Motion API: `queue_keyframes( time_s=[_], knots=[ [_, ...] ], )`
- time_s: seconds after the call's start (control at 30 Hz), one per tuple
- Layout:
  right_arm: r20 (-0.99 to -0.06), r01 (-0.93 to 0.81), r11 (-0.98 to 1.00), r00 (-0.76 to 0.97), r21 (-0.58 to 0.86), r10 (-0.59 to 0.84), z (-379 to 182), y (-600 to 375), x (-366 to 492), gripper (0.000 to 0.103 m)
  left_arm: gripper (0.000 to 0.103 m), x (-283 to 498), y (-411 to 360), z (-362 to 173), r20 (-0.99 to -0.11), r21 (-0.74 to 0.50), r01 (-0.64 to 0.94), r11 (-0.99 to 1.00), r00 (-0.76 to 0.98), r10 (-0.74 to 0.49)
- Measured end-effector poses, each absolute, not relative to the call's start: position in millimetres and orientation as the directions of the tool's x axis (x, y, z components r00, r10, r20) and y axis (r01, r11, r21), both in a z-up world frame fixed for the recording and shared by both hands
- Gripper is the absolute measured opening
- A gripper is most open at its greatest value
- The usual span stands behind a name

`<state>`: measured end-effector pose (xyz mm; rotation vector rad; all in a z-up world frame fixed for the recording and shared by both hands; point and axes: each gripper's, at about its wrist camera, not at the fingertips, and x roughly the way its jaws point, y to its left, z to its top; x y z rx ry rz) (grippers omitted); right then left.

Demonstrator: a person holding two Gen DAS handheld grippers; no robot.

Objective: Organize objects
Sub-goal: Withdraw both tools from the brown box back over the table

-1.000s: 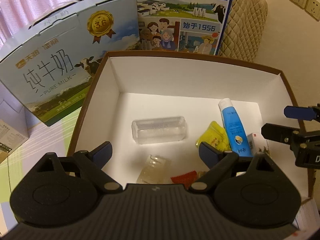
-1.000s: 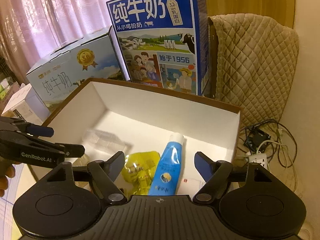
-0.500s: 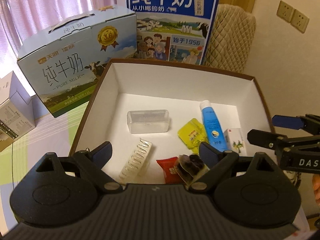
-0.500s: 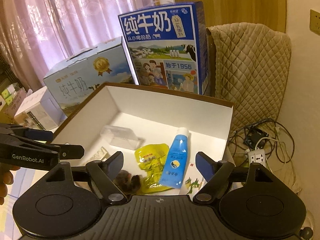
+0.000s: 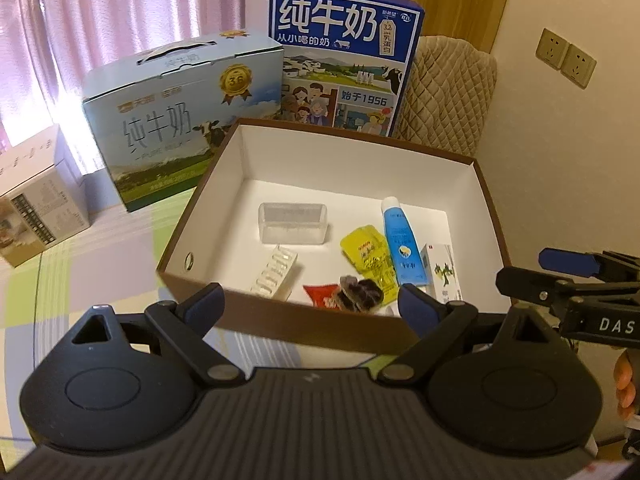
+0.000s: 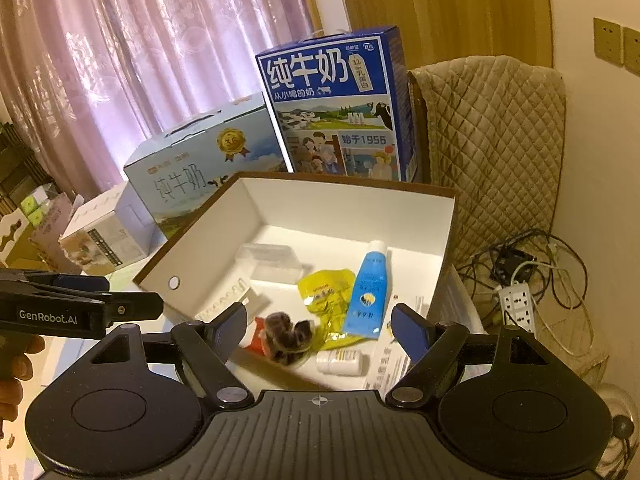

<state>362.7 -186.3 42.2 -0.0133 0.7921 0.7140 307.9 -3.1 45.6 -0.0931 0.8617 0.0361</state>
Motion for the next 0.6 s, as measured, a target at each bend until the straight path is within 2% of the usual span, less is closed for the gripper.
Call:
queue_keyframes(
  time_s=[0.6],
  knots=[
    [-0.674,-0.573,0.761,0.434,0.304,0.597,41.6,-210.4,305.4,0.076,0.092,237.6,-1.7,38.0,-0.793,-0.110,-0.106,0.988,0.609,-0.023]
  ],
)
